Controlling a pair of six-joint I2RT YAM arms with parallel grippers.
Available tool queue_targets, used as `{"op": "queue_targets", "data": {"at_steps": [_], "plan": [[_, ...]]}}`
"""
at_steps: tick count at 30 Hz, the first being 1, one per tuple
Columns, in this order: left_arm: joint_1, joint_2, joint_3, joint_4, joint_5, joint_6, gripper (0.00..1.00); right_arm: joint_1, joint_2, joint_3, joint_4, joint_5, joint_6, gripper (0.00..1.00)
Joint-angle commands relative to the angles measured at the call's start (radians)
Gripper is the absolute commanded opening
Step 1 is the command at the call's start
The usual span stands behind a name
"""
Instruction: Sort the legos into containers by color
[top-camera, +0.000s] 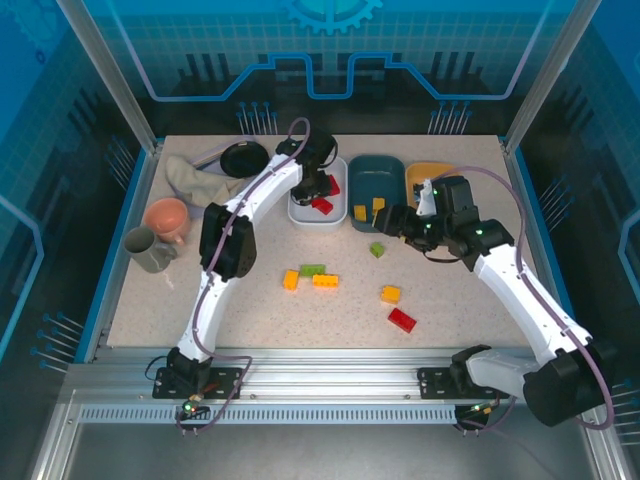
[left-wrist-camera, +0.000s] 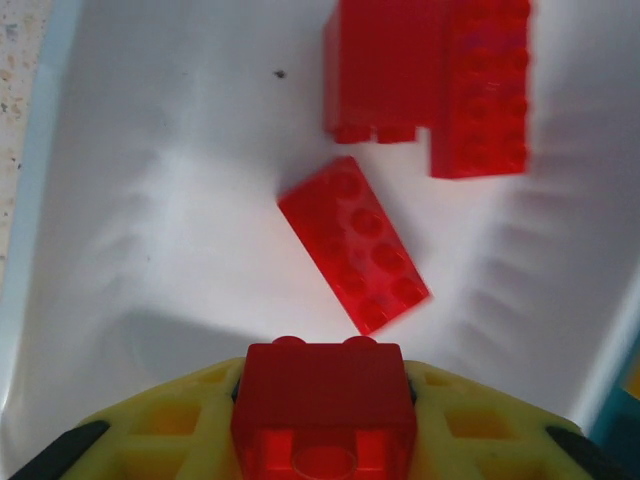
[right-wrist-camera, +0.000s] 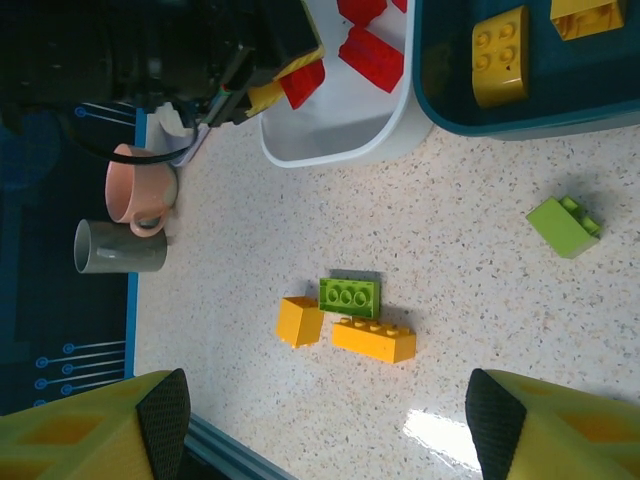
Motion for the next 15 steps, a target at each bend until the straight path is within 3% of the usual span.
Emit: {"op": "queue_targets", "data": {"at_steps": [1,5,10,15], "plan": [[0.015,0.047,0.048,-0.061,-0.027,0.021,0.34,-0.014,0.015,0.048,0.022,-0.014,0.012,0.76],[0.018,0.072,0.039,-0.056,0.002,0.021,0.38,-0.015,0.042,0.062,-0.016,0.002,-0.003,0.76],[0.016,0.069,0.054,-0.039,0.056,0.031,0.63,0.001,0.057,0.076,-0.050,0.029,-0.054,0.77],[0.014,0.013,0.103,-0.026,0.099,0.025,0.68,0.056,0.078,0.105,-0.122,0.096,-0.171,0.77]]}}
